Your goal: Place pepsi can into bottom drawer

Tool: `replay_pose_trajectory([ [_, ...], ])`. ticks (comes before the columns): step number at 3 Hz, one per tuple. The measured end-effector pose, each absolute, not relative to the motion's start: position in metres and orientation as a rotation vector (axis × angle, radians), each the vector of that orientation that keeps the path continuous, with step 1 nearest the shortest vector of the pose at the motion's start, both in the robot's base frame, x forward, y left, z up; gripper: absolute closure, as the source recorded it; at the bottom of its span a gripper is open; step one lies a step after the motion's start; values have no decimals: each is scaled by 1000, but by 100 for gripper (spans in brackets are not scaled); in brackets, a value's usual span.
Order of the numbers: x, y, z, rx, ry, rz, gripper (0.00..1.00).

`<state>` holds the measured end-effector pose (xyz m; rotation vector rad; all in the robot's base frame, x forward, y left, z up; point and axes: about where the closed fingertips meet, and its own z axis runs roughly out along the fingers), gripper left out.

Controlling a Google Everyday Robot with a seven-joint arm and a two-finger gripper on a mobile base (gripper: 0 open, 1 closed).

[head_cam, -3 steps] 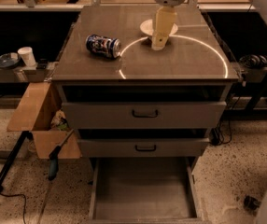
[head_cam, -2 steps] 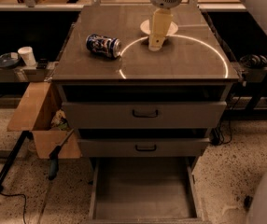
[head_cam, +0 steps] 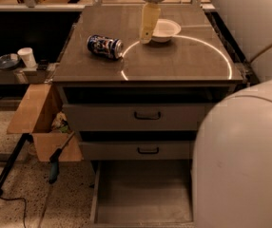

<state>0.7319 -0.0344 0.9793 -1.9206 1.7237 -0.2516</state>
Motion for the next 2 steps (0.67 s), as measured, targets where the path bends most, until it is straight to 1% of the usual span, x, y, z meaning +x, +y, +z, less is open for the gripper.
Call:
replay_pose_trajectory([
  [1,753,-21,983,-1892,1786,-298,0],
  [2,753,-20,976,-1896,1796,-283,0],
])
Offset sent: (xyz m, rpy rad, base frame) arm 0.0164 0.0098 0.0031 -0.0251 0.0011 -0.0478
